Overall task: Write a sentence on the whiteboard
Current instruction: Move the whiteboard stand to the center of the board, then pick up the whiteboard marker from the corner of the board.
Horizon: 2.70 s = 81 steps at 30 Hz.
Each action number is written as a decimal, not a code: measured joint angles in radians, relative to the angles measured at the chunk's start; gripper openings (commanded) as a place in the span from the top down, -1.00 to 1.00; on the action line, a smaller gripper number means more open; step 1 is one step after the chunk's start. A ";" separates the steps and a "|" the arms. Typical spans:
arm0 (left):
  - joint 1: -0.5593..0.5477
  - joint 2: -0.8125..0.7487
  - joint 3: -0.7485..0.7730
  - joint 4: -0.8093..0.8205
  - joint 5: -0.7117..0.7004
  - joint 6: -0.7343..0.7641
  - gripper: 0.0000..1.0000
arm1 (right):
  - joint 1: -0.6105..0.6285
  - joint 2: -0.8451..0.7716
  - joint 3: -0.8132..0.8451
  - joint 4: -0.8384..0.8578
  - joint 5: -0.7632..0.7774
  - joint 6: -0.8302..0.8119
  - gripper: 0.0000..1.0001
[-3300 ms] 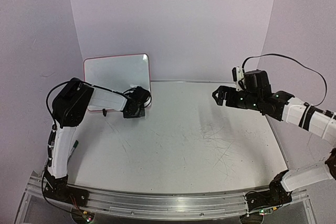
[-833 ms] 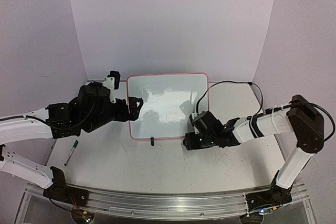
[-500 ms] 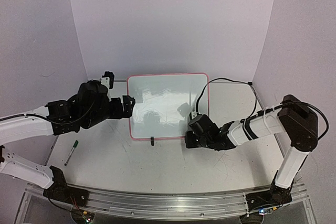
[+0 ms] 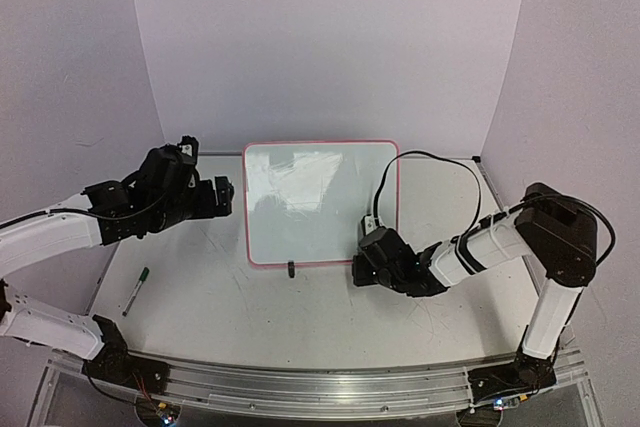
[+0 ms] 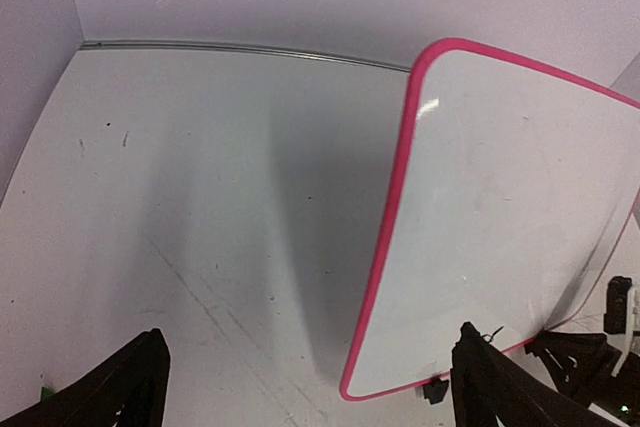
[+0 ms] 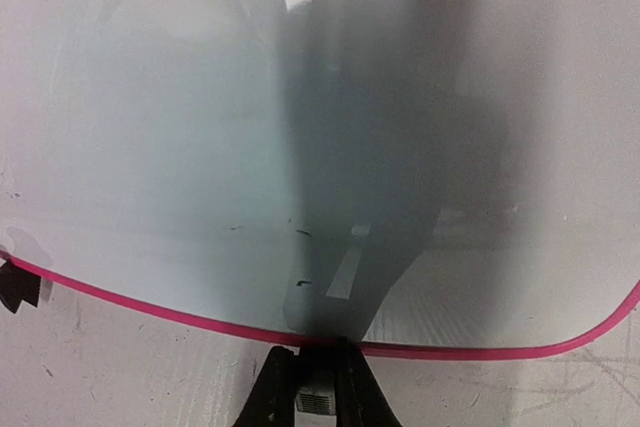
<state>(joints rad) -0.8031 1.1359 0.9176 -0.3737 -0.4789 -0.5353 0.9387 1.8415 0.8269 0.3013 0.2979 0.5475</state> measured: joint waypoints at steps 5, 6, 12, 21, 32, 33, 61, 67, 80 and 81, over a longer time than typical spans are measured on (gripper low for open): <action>0.136 0.028 0.011 -0.051 0.063 -0.009 -0.99 | 0.000 -0.023 -0.048 0.035 0.017 -0.024 1.00; 0.165 0.034 0.011 -0.062 0.078 -0.012 -0.99 | 0.000 -0.031 -0.060 0.039 0.019 -0.029 1.00; 0.287 0.061 0.011 -0.115 0.148 -0.024 -0.97 | -0.019 -0.082 -0.121 0.047 0.010 -0.068 1.00; 0.369 0.103 -0.085 -0.020 0.417 -0.041 -0.72 | -0.085 -0.147 -0.160 -0.013 -0.016 -0.155 -0.09; 0.114 0.295 -0.110 0.170 0.538 -0.189 -0.33 | -0.087 -0.410 -0.169 -0.211 -0.050 -0.130 -0.47; 0.091 0.330 -0.097 0.165 0.522 -0.199 -0.33 | -0.086 -0.450 -0.172 -0.223 -0.047 -0.123 -0.51; 0.403 0.262 0.041 -0.303 0.192 -0.197 -0.99 | -0.086 -0.688 -0.152 -0.381 0.047 -0.143 -0.57; 0.660 0.228 0.017 -0.440 0.231 -0.167 -0.99 | -0.086 -0.705 -0.150 -0.381 0.031 -0.175 -0.58; 0.839 0.349 -0.049 -0.490 0.366 -0.115 -0.98 | -0.086 -0.801 -0.153 -0.370 0.002 -0.203 -0.60; 0.839 0.364 -0.050 -0.490 0.374 -0.112 -0.96 | -0.086 -0.811 -0.155 -0.370 0.003 -0.204 -0.60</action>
<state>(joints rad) 0.0360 1.5001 0.8679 -0.8637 -0.1046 -0.6468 0.8532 1.0303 0.6722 -0.0686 0.3004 0.3437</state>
